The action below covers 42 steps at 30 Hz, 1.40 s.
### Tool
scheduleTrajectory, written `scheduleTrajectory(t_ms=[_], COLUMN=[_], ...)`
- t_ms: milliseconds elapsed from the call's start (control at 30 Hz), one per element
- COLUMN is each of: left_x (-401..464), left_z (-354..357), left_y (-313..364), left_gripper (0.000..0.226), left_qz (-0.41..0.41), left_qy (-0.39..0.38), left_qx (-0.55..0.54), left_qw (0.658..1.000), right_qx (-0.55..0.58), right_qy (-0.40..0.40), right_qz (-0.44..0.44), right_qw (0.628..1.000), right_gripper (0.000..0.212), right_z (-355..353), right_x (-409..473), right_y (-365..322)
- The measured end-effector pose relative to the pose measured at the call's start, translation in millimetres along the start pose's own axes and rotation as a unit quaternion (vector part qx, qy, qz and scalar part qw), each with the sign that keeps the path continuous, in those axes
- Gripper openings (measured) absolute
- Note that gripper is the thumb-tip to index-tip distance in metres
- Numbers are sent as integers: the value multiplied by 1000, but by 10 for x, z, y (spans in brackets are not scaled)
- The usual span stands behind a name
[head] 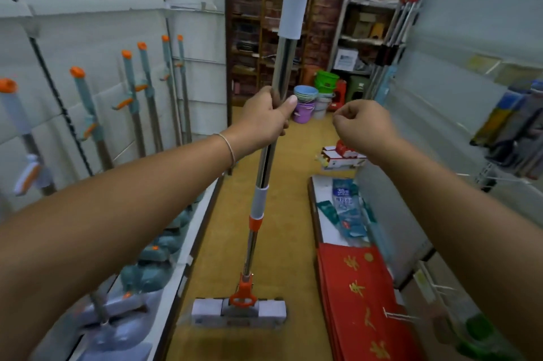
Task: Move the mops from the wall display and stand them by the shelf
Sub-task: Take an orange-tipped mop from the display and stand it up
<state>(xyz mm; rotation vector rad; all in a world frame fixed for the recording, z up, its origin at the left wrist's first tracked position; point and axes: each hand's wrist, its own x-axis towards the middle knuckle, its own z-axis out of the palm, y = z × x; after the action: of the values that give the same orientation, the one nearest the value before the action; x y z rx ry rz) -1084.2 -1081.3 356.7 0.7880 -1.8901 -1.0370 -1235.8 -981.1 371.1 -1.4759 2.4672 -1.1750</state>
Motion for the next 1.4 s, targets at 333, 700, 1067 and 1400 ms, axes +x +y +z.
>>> scheduleTrajectory(t_ms=[333,700,1067,1400], left_x=[1875,3825,5578,6721], left_z=[504,1106,1976,3000], left_y=[-713,-955,-1479,-1254], left_gripper=[7,37,35,27], left_qz=[-47,2,8,50], left_qy=[-25,-75,-187,-289], left_qx=[-86,-112,-197,-261], left_qw=[995,991,962,920], right_qx=[-10,-17,-62,-114], right_qy=[-9,19,104,201], right_qz=[21,18,89,187], right_qw=[1000,1000,989,955], right_gripper=[19,17,18,25], right_z=[470,684,1010,507], right_x=[1944,3844,5332,6119], right_y=[733,1235,1749,2218])
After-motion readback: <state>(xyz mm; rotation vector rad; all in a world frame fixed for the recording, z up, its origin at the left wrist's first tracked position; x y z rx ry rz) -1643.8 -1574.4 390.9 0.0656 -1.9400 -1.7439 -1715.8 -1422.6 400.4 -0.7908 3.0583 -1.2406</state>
